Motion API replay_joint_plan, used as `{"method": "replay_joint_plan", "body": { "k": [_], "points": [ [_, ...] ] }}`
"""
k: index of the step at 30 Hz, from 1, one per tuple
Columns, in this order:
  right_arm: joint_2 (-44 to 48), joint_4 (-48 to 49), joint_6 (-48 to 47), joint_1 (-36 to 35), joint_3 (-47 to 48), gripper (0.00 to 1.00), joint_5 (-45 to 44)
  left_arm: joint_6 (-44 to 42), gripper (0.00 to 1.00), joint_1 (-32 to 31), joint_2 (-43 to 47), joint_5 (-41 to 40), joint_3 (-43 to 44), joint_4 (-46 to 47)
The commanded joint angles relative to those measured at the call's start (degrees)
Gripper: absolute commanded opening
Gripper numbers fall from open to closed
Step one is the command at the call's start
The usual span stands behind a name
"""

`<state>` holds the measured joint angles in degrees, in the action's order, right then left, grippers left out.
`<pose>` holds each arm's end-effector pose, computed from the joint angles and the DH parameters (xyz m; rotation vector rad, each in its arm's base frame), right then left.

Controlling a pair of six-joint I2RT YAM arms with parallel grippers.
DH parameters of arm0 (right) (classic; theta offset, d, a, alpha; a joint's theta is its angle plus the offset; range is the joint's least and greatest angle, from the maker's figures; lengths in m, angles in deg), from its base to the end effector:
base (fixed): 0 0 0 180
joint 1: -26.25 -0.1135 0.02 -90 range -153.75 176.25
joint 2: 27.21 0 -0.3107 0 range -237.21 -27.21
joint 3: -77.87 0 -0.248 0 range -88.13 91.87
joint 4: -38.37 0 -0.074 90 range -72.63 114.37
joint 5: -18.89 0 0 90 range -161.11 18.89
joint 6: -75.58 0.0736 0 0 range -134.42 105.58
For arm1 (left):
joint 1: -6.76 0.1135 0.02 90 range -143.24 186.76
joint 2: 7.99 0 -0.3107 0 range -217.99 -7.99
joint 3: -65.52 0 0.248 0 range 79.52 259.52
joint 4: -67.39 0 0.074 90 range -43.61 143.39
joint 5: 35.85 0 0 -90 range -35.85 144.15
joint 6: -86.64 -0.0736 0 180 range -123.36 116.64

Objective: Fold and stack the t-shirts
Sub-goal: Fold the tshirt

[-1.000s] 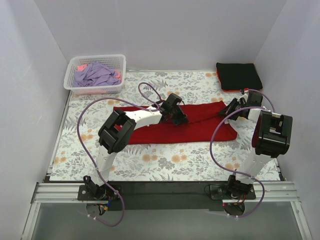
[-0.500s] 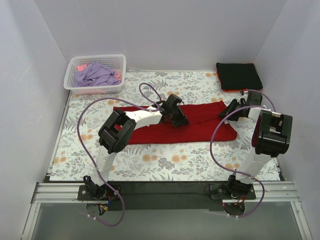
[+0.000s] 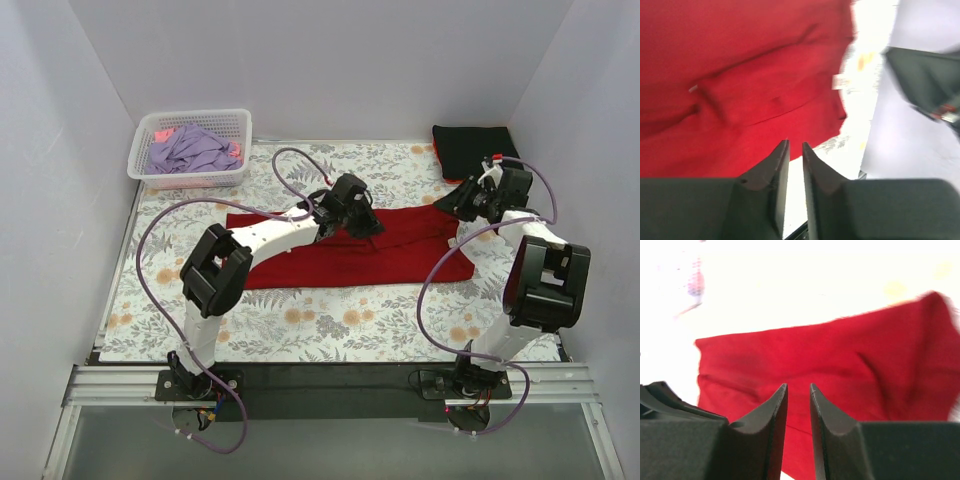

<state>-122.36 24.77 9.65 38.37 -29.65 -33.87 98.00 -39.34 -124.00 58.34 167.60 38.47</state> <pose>0.3844 -0.0370 0.2489 0.3178 2.1499 0.8309 0.3463 -0.3676 0.2328 -1.2319 2.4477 -1.1758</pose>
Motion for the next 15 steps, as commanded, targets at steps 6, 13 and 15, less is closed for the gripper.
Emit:
{"method": "replay_joint_plan", "body": {
  "k": [6,13,15],
  "points": [
    [-9.43,18.82,9.32,-4.21,-0.73,0.31,10.14,-5.65,0.08,-0.30,-8.25,2.33,7.81,4.28],
    [-19.88,21.48,7.48,-3.51,0.58,0.30,7.25,-4.77,0.01,0.05,-13.01,-1.19,5.89,4.72],
    [-20.94,22.18,7.21,-2.63,0.06,0.30,6.54,-4.25,0.00,0.49,-13.72,-1.11,4.92,4.90]
  ]
}}
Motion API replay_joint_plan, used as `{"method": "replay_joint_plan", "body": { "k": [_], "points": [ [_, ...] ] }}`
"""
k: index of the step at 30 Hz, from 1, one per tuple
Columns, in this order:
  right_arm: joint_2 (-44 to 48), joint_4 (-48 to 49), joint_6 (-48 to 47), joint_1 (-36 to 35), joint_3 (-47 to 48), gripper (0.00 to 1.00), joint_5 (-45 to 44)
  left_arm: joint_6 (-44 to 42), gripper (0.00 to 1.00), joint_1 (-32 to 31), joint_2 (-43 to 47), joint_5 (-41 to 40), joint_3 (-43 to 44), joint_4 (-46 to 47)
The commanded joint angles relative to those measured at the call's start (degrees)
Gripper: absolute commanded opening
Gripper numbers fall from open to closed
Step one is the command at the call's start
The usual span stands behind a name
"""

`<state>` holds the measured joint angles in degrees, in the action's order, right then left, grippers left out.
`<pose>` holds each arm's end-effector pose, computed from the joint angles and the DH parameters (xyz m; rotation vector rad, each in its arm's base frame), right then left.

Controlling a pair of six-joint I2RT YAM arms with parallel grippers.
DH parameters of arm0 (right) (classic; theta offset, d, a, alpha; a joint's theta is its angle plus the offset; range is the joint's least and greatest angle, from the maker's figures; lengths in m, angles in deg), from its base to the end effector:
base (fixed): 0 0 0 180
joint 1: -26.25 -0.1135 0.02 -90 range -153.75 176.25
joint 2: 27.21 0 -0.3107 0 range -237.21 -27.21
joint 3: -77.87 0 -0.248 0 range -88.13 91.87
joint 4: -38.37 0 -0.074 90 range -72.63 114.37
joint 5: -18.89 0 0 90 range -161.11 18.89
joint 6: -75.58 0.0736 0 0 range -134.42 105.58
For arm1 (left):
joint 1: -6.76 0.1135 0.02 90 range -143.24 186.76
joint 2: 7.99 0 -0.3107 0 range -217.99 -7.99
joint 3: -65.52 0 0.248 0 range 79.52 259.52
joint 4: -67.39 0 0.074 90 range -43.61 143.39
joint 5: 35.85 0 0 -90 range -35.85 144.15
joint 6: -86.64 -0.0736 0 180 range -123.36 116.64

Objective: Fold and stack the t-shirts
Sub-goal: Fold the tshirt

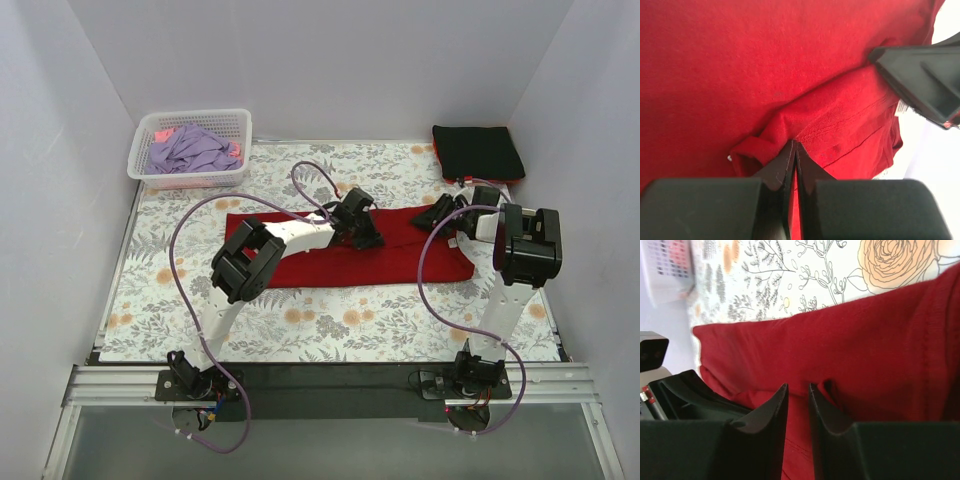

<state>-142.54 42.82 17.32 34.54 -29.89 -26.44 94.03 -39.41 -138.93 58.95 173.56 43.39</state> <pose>0.4357 -0.0112 0.1460 0.3427 2.2037 1.0939 0.3783 -0.4030 0.1441 -1.1615 2.5297 -1.0805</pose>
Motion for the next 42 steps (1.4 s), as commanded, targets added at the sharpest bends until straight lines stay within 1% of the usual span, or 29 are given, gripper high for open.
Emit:
{"method": "replay_joint_plan", "body": {
  "k": [1,6,8,11,12,14,15,16,17,18,19,20,21,22,24,26,27,29,33,34,38,41,42],
  "points": [
    [-1.38,4.91,-0.63,1.37,0.21,0.29,-1.42,-0.09,0.00,0.64,1.03,-1.81,-1.49,-0.11],
    [-1.31,5.01,-1.43,1.72,1.00,0.30,-2.21,0.88,0.00,1.17,0.68,-1.46,-3.77,-0.02],
    [1.06,5.10,-1.25,1.81,0.83,0.30,-1.86,0.53,0.00,1.17,1.73,-1.02,-3.51,-0.11],
    [6.94,4.75,-1.95,1.55,-1.37,0.30,-2.83,-1.31,0.05,1.17,5.68,-1.02,-3.16,-0.81],
    [8.61,4.57,-2.04,1.55,-2.16,0.30,-3.18,-1.93,0.08,1.17,8.39,-1.45,-2.90,-1.42],
    [13.53,3.35,-2.39,1.64,-4.70,0.31,-4.67,-4.74,0.19,1.17,11.21,-2.59,-2.20,-4.05],
    [15.12,1.42,-2.83,1.55,-5.58,0.31,-5.37,-5.79,0.22,1.17,12.71,-4.08,-2.02,-4.85],
    [17.92,0.36,-3.18,1.46,-6.55,0.32,-6.68,-7.37,0.26,1.17,15.77,-6.53,-2.19,-5.55],
    [19.25,-0.69,-3.44,1.20,-8.21,0.32,-7.48,-10.60,0.34,1.17,17.19,-8.21,-2.54,-6.86],
    [20.48,-1.92,-3.79,0.94,-9.36,0.33,-8.44,-12.38,0.36,1.17,18.33,-10.31,-2.89,-7.75],
    [22.50,-3.41,-4.06,0.67,-10.50,0.33,-10.37,-14.05,0.39,1.26,20.70,-14.60,-3.68,-8.71],
    [23.39,-4.30,-4.24,0.50,-11.47,0.33,-11.00,-15.72,0.39,1.52,21.50,-16.38,-4.30,-10.20],
    [24.09,-5.26,-4.59,0.15,-13.13,0.33,-11.79,-19.47,0.39,1.70,22.47,-18.05,-5.09,-10.74],
    [25.58,-7.62,-4.76,-0.12,-14.02,0.33,-13.62,-20.90,0.39,2.31,23.52,-20.33,-6.40,-11.26],
    [27.51,-8.35,-4.42,-0.82,-17.43,0.33,-15.56,-24.33,0.40,3.19,24.41,-22.37,-7.81,-13.20],
    [30.24,-9.05,-3.80,-2.39,-19.73,0.33,-18.73,-25.14,0.40,5.21,24.50,-23.69,-9.75,-14.95],
    [30.95,-9.23,-3.89,-3.01,-20.70,0.35,-19.52,-25.05,0.40,6.09,24.41,-23.69,-10.27,-15.57],
    [32.44,-11.67,-4.76,-5.12,-22.29,0.37,-22.24,-24.61,0.41,9.16,23.10,-22.30,-11.59,-16.97],
    [33.32,-12.04,-4.33,-6.97,-25.27,0.37,-24.97,-24.35,0.40,13.56,19.85,-21.32,-12.65,-17.25],
    [32.98,-12.04,-4.24,-7.24,-25.80,0.37,-25.41,-23.91,0.40,14.70,19.06,-21.58,-12.39,-17.42],
    [29.73,-12.13,-4.76,-7.86,-24.15,0.37,-26.82,-22.59,0.38,15.50,14.75,-23.52,-10.11,-21.10],
    [25.78,-12.22,-6.08,-7.85,-20.90,0.37,-27.35,-21.54,0.38,15.41,13.07,-21.76,-9.49,-25.06],
    [23.33,-12.13,-6.78,-7.77,-19.93,0.37,-26.92,-21.01,0.38,15.41,13.25,-20.46,-10.53,-26.11]
  ]
}}
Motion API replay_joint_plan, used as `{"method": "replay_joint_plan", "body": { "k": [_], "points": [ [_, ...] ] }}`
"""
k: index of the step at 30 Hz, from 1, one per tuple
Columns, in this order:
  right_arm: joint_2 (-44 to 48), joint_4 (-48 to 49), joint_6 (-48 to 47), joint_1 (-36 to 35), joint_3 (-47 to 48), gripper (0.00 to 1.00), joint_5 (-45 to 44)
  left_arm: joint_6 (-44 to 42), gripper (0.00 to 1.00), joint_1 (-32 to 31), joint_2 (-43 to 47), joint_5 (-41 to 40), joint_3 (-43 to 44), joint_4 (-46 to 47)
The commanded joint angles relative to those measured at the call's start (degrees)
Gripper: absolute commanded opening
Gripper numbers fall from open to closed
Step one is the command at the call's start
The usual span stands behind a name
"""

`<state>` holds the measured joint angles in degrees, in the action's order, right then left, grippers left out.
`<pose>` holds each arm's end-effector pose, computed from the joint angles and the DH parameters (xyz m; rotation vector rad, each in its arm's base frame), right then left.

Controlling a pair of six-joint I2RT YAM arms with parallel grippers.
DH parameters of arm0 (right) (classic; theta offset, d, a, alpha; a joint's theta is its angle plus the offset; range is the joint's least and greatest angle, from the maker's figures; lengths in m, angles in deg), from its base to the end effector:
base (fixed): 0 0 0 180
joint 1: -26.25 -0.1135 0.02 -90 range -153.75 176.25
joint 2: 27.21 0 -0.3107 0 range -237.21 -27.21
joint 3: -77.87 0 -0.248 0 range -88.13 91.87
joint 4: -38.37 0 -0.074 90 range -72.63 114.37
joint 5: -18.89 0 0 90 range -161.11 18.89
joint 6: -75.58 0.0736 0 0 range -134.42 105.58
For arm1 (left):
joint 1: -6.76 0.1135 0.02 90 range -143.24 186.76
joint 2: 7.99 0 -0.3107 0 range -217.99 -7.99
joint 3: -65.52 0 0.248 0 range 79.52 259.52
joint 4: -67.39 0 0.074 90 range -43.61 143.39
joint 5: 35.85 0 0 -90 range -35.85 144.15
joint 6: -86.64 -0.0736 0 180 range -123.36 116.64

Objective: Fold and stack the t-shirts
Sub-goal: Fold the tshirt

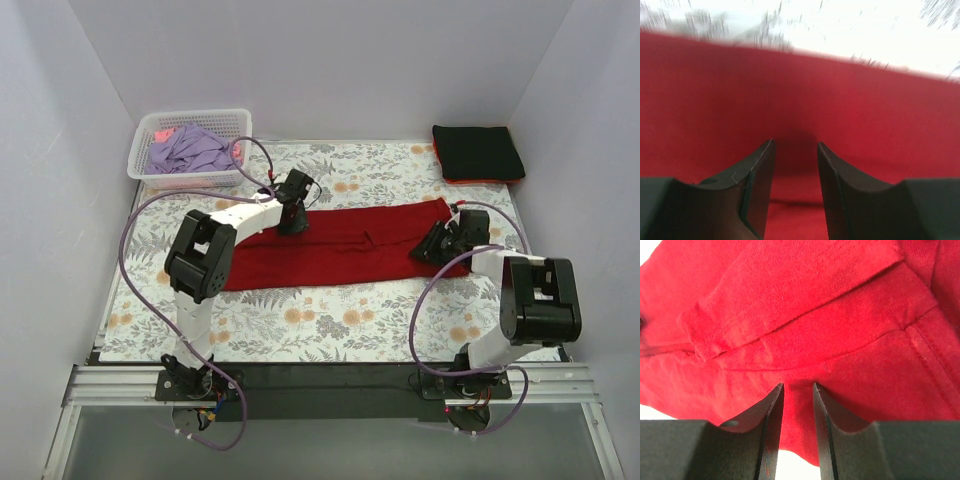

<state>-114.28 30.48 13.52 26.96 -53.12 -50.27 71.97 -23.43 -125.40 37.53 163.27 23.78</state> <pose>0.2990 0.0225 0.1683 0.4204 2.3671 0.6568 0.4096 -0.2139 0.1768 -1.0898 2.3850 -0.2640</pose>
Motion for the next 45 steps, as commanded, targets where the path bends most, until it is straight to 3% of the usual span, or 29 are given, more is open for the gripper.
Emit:
{"method": "replay_joint_plan", "body": {
  "k": [1,8,14,19,24,28,32,33,39,42,45],
  "points": [
    [-6.35,0.22,-3.33,-0.27,4.45,0.37,-2.56,1.57,0.38,-0.57,0.59,1.76,-1.29,-7.82],
    [-21.28,-0.40,-5.27,-0.62,20.96,0.37,1.92,7.28,0.38,-0.57,11.03,11.59,-18.16,-8.37],
    [-37.63,-3.99,-5.00,-5.71,45.82,0.37,7.37,12.64,0.38,-1.27,18.43,33.37,-33.11,0.24],
    [-52.05,-8.30,-4.57,-8.44,69.00,0.37,9.39,19.57,0.38,-2.94,23.27,33.06,-34.44,3.48],
    [-56.12,-11.38,-5.17,-8.88,79.60,0.37,12.11,24.42,0.39,-3.81,23.54,32.27,-31.81,7.98],
    [-46.64,-11.91,-7.99,-8.88,72.24,0.38,11.59,25.22,0.41,-4.26,25.10,30.95,-29.96,8.42],
    [-33.19,-11.65,-9.57,-9.15,57.75,0.38,11.24,24.61,0.45,-4.17,31.68,26.39,-29.87,6.23],
    [-27.95,-11.47,-9.57,-9.23,51.63,0.38,10.98,23.82,0.50,-4.17,33.19,24.72,-29.78,4.14],
    [-11.40,-4.72,-5.63,-12.83,26.14,0.38,9.83,17.50,0.60,-3.91,46.79,10.84,-30.04,-2.38],
    [-7.34,0.11,-2.91,-14.50,19.16,0.38,10.71,14.94,0.59,-3.82,53.39,6.52,-32.50,-3.26],
    [-6.97,2.85,-1.23,-17.05,13.78,0.38,12.55,10.20,0.60,-3.73,59.54,8.35,-36.45,-1.52]
  ]
}}
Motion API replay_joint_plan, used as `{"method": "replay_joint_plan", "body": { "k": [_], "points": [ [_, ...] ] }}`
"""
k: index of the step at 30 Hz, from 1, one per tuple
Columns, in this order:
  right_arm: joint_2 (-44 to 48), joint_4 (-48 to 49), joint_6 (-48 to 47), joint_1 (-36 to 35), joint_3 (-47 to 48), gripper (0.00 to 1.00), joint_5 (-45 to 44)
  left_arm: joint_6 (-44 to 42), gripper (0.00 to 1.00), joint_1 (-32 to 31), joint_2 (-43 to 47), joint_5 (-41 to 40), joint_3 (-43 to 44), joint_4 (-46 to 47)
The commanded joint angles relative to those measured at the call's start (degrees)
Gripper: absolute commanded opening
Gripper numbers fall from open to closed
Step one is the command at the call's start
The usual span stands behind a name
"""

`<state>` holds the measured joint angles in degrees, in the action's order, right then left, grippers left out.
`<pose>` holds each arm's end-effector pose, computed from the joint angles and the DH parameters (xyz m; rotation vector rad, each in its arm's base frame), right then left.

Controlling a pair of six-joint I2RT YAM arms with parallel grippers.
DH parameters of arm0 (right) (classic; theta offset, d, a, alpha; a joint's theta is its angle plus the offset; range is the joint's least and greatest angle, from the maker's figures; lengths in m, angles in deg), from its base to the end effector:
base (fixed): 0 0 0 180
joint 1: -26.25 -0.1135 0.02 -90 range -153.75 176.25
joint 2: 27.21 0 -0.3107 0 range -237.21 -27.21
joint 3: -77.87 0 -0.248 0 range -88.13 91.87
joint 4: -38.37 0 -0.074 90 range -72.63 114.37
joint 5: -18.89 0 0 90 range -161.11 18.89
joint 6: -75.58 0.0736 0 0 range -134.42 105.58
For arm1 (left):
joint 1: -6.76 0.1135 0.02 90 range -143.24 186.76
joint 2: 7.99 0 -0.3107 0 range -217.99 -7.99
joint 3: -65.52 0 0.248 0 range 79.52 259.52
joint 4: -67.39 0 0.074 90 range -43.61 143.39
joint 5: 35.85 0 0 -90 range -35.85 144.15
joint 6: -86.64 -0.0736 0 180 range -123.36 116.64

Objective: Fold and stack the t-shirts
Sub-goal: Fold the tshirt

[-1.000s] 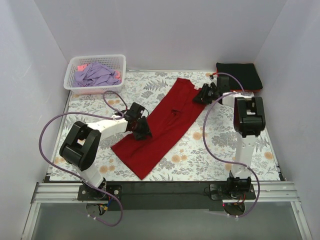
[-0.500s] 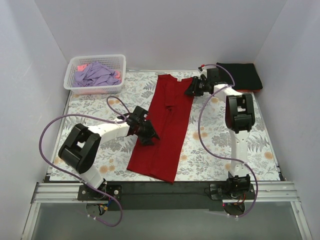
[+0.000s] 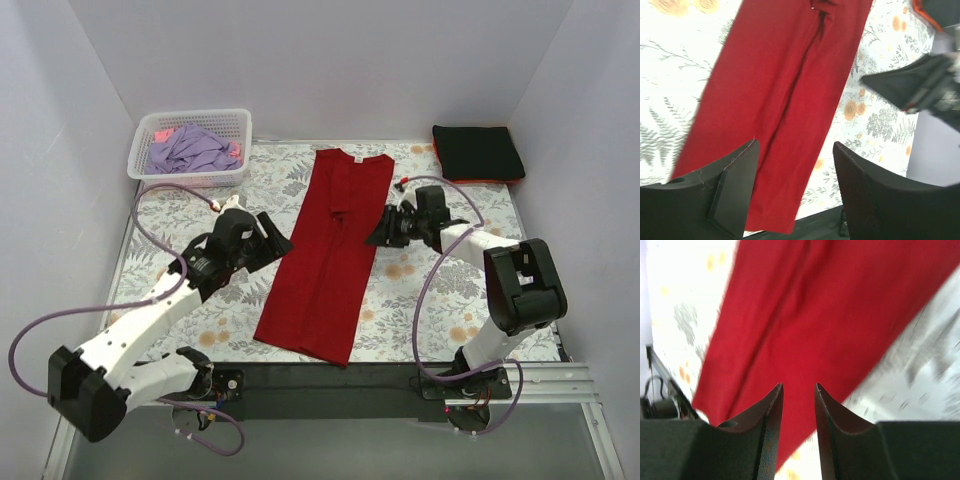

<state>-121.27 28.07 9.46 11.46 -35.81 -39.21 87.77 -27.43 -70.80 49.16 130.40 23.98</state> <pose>0.3468 0.1318 0.2239 -0.1357 2.2946 0.9813 0.1992 -0.1276 0.3015 -1.2410 2.1847 -0.9587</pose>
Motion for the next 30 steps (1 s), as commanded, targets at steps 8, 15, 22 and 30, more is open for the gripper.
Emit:
{"method": "replay_joint_plan", "body": {
  "k": [8,15,22,30],
  "points": [
    [-3.84,5.26,-0.23,-4.81,-7.22,0.37,-0.26,-3.68,0.63,0.27,11.04,-2.66,-10.62,-2.84],
    [-6.14,0.70,-4.10,-2.53,-8.46,0.36,-5.70,-4.65,0.63,0.36,4.71,4.63,-10.62,-6.62],
    [-1.57,-10.11,-10.07,0.54,-3.99,0.36,-13.17,-4.82,0.63,0.18,3.57,11.14,-11.06,-8.29],
    [9.85,-19.95,-8.77,0.20,-2.74,0.38,-13.88,-3.42,0.63,-2.71,5.76,13.61,-12.90,-10.58]
  ]
}}
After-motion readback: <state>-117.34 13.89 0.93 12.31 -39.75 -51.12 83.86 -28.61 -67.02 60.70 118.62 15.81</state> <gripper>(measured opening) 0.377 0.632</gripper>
